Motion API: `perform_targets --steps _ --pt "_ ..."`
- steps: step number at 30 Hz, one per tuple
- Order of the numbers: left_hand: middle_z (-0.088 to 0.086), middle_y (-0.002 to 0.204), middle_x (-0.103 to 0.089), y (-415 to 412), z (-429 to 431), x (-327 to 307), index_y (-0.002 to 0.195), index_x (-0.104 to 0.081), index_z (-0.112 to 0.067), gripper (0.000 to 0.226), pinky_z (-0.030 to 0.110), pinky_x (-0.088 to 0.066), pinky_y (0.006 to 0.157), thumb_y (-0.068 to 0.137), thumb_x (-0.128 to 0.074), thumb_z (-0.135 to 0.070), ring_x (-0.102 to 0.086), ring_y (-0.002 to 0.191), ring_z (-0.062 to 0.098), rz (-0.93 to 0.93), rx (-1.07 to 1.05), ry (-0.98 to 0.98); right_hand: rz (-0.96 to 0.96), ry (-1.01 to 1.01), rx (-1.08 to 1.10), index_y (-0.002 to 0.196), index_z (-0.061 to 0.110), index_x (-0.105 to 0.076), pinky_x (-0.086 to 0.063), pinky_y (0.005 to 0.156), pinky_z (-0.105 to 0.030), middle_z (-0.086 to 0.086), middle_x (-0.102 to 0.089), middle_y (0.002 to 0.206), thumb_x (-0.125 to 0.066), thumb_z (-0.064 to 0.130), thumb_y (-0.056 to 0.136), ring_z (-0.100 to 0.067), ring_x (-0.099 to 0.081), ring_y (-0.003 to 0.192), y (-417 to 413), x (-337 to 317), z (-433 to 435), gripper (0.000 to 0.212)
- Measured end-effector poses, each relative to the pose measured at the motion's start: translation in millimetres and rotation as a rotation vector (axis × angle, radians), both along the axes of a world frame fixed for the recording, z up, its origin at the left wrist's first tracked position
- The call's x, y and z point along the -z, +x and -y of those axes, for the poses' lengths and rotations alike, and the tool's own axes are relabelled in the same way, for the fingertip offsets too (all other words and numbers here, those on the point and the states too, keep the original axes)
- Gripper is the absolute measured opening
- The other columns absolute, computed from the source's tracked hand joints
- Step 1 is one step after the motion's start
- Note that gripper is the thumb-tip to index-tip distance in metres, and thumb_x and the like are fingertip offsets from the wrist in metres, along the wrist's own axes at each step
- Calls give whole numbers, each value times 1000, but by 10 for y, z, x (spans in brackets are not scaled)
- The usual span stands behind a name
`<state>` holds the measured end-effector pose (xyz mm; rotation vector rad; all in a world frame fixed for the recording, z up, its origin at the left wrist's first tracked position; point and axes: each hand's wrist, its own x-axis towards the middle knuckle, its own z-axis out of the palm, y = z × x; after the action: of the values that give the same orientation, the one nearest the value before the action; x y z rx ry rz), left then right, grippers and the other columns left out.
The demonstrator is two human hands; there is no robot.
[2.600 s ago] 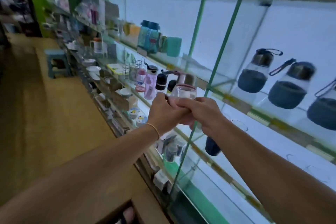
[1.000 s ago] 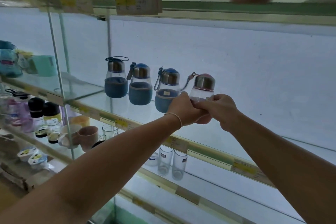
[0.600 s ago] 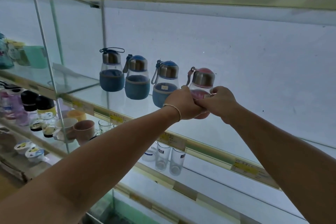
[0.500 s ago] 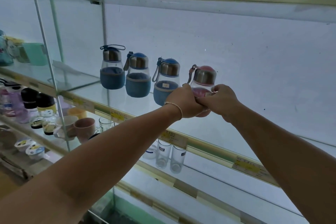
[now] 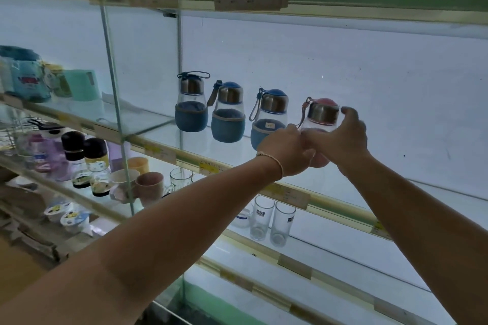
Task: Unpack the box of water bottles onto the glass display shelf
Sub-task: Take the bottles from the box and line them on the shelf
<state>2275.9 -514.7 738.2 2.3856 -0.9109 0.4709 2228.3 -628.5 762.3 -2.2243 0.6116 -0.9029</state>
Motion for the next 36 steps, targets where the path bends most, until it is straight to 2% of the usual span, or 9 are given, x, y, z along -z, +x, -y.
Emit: perform_targets --steps 4,7,9,14,19,22,28,31,36 --pt "8 112 -64 2 -334 -39 124 -51 -12 43 39 -56 85 92 -56 -42 -64 101 24 22 10 -83 91 -107 8 144 19 -37 -40 106 -43 -11 -44 141 -82 42 73 -30 -44 128 0 -79 -377 87" --pt "7 110 -65 24 -672 -78 119 -52 -12 37 37 -55 84 91 -59 -34 -63 98 23 33 17 -103 77 -195 19 144 20 -36 -39 107 -45 -11 -40 144 -75 52 71 -29 -38 135 27 -96 -725 89" --pt "8 109 -66 60 -938 -80 120 -51 -12 38 38 -56 82 90 -59 -34 -64 97 23 41 -8 -113 72 -227 6 146 19 -34 -37 108 -45 -12 -39 145 -75 48 72 -29 -33 137 58 -117 -971 89" --pt "9 110 -65 209 -1696 -14 123 -50 -11 41 32 -51 79 89 -59 -32 -63 99 25 9 -96 -127 79 -235 -116 143 17 -39 -34 108 -43 -13 -40 142 -73 36 79 -30 -37 133 226 -110 -1696 74" --pt "13 120 -61 307 -2587 75 130 -45 -10 47 34 -45 87 91 -57 -35 -58 110 28 -11 -225 -95 71 -226 -276 138 14 -42 -37 108 -46 -11 -43 138 -71 27 80 -30 -40 130 436 2 -2510 66" --pt "17 117 -61 344 -3132 136 128 -44 -8 48 36 -45 86 91 -57 -35 -57 111 32 -27 -309 -83 41 -209 -358 140 14 -41 -39 107 -47 -13 -42 139 -72 28 80 -31 -40 131 566 116 -2971 69" --pt "14 111 -61 262 -4126 417 122 -47 -8 41 33 -45 78 92 -56 -34 -58 105 31 -98 -479 -62 -11 -179 -536 142 17 -41 -38 102 -37 -12 -40 143 -68 25 82 -29 -39 134 782 411 -3791 67" --pt "13 115 -60 183 -4564 607 122 -47 -8 40 35 -43 80 92 -56 -34 -57 107 30 -144 -573 -53 -53 -171 -642 142 17 -41 -37 107 -38 -12 -40 143 -67 28 83 -29 -41 133 848 612 -4147 65" --pt "13 121 -56 40 -5165 1049 138 -38 -9 53 33 -44 77 94 -52 -34 -56 110 30 -254 -688 -8 -154 -174 -770 139 17 -44 -45 101 -46 -15 -43 135 -67 30 83 -35 -49 122 957 1046 -4643 62"
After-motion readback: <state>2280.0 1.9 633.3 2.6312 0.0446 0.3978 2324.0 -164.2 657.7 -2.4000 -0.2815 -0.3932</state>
